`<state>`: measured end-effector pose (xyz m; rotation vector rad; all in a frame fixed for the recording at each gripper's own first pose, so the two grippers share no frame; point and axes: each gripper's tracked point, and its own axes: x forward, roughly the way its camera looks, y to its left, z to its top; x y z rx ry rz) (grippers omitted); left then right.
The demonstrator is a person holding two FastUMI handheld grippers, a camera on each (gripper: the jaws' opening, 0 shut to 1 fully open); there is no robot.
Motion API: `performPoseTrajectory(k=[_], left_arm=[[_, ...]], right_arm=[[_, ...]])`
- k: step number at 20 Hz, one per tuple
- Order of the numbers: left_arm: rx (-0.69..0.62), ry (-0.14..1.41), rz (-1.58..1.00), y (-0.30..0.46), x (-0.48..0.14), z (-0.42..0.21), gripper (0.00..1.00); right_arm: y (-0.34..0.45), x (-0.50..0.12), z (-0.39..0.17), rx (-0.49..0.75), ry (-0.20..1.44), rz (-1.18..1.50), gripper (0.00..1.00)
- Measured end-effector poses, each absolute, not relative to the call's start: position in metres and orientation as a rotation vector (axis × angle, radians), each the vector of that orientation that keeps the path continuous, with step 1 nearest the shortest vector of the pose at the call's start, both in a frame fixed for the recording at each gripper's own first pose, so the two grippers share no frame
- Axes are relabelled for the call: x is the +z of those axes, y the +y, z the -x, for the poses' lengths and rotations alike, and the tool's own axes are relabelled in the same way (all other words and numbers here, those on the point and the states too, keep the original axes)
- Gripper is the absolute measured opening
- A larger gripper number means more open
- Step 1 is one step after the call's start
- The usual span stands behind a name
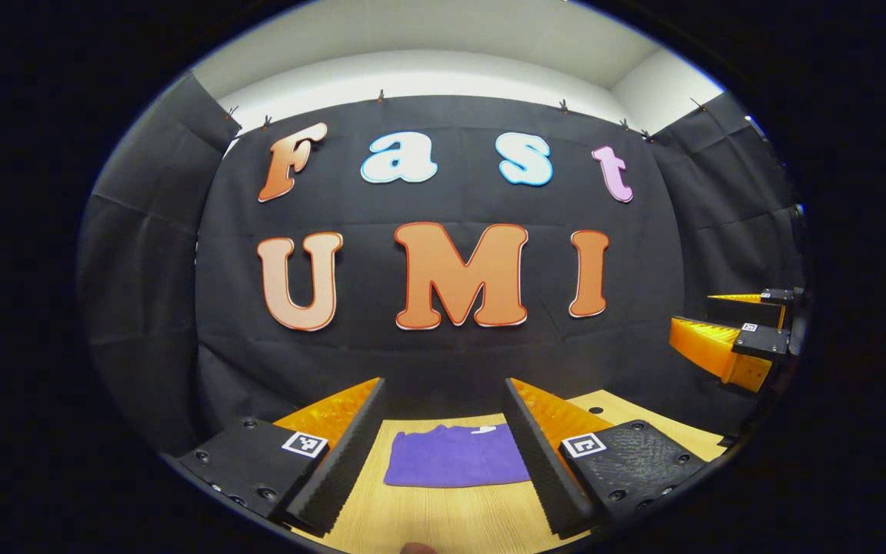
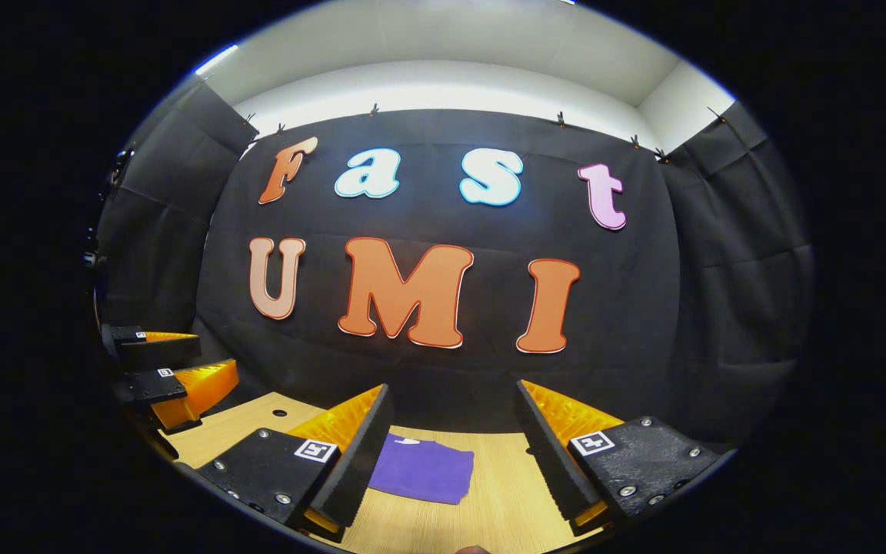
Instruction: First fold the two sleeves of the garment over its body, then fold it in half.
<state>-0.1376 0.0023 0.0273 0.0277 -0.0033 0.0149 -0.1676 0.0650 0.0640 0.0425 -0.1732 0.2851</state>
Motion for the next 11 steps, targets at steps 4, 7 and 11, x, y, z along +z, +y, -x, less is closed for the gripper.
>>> performPoseTrajectory(k=[4,7,11], left_arm=[[0.030,-0.027,-0.037,-0.007,0.027,0.151,0.94],[0.041,-0.014,-0.018,-0.006,0.021,0.153,0.94],[0.047,-0.026,-0.019,-0.001,0.022,0.156,0.94]], right_arm=[[0.069,0.054,0.173,0.290,-0.159,-0.045,0.94],[0.072,0.056,0.177,0.293,-0.182,-0.027,0.94],[0.073,0.051,0.180,0.293,-0.193,-0.004,0.94]])
